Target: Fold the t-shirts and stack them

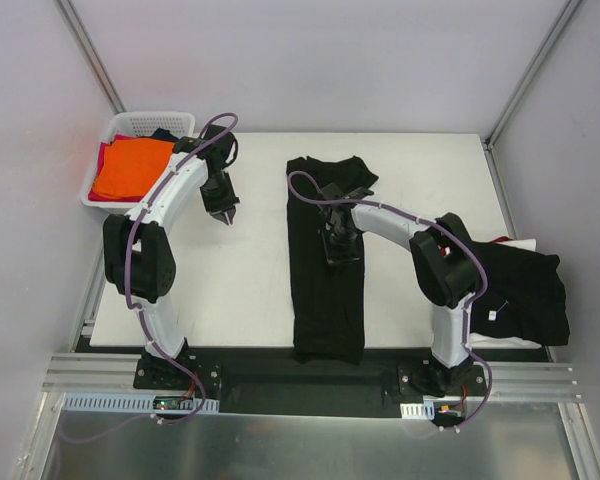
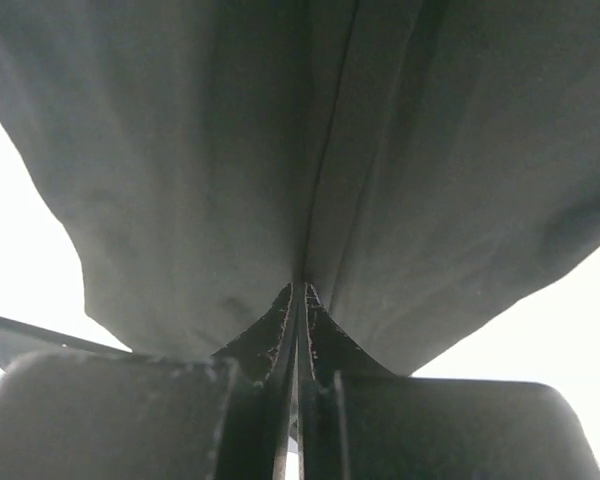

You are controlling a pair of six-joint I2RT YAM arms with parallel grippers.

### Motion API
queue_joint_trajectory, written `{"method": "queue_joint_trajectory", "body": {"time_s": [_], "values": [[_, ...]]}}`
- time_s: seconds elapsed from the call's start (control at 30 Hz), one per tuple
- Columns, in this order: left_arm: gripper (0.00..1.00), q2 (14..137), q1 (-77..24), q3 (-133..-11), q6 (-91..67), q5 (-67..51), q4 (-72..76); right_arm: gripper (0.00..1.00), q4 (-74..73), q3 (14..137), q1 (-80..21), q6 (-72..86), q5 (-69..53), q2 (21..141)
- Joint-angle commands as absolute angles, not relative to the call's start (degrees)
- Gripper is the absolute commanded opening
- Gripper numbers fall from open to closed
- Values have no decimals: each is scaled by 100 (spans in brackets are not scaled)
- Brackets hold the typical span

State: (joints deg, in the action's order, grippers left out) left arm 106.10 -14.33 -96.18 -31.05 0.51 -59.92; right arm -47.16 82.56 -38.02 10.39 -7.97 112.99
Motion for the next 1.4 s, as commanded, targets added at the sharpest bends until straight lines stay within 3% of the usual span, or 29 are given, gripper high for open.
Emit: {"method": "queue_joint_trajectory", "body": {"time_s": [0.0,0.57,1.37], "values": [[9,10643,-1494,-9729,-3015,132,-6143,1,-4623,8192,-3832,1204,-870,11417],[9,10854,-1494,-9844,-2927,123,-6170,1,-4438,8384,-3815,1230,-923,11944],[9,10802,-1494,-9738,-2900,123,-6170,1,-4895,10019,-2962,914,-782,12999]]}}
